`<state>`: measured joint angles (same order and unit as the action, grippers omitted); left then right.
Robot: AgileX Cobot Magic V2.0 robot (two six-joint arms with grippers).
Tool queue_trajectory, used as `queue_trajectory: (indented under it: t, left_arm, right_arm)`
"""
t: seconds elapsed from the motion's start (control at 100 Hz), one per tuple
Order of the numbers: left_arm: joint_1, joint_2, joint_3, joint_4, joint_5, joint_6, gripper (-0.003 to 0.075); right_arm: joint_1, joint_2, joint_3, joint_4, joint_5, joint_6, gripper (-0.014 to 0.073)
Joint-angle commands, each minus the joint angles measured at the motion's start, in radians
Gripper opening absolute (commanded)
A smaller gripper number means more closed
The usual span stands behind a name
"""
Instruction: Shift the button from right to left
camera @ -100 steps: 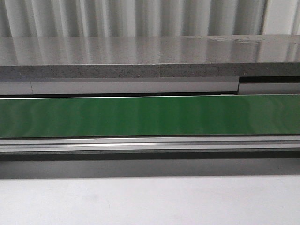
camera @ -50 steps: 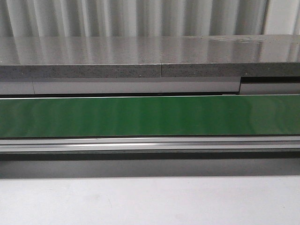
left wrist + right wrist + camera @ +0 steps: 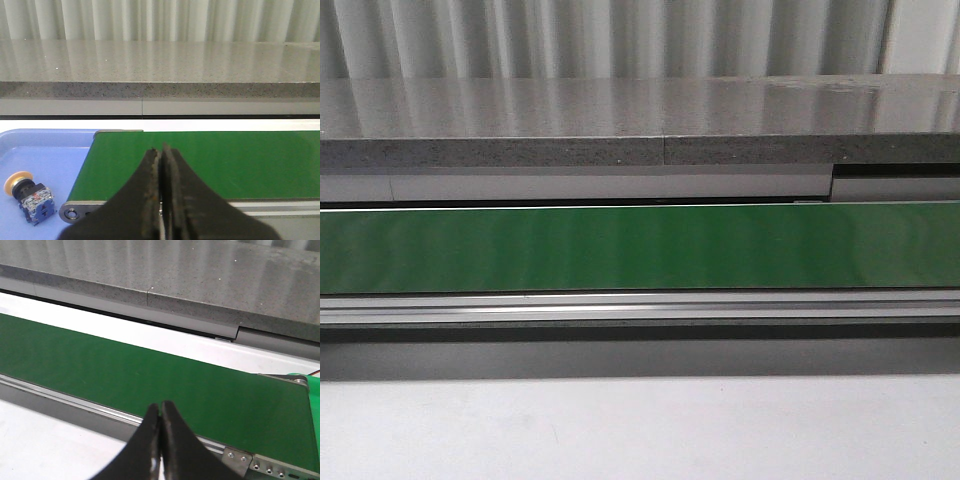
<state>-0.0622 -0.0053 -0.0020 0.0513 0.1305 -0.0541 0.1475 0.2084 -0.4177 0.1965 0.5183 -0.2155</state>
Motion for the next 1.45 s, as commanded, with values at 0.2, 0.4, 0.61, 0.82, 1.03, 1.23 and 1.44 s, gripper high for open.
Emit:
queue_trajectory:
  t: [0.2, 0.4, 0.61, 0.82, 1.03, 1.23, 1.44]
  left_arm:
    - [0.001, -0.033, 0.025, -0.006, -0.086, -0.001, -0.002]
    - [0.001, -0.033, 0.025, -0.006, -0.086, -0.001, -0.002]
    - [0.001, -0.033, 0.025, -0.006, -0.086, -0.001, -0.002]
    - [0.001, -0.033, 0.025, -0.006, -0.087, -0.001, -0.002]
    - [0.001, -0.032, 0.025, -0.006, -0.087, -0.001, -0.002]
    - [0.001, -0.032, 0.025, -0.006, -0.087, -0.001, -0.002]
    - [0.001, -0.032, 0.025, -0.006, -0.087, -0.001, -0.002]
  right_arm:
    - [-0.032, 0.01, 0.028, -0.025, -0.239, 0.012, -0.0067]
    - [-0.146, 0.01, 0.202, -0.217, -0.6, 0.243, -0.0067]
    - [-0.255, -0.069, 0.387, -0.249, -0.703, 0.311, -0.0067]
    - [-0.26, -0.241, 0.429, -0.249, -0.509, 0.309, -0.0067]
    - [-0.26, -0.234, 0.429, -0.249, -0.518, 0.309, -0.0067]
    - [-0.26, -0.234, 0.429, -0.249, -0.518, 0.309, -0.0067]
    - [-0.26, -0.234, 0.429, -0.249, -0.518, 0.309, -0.0067]
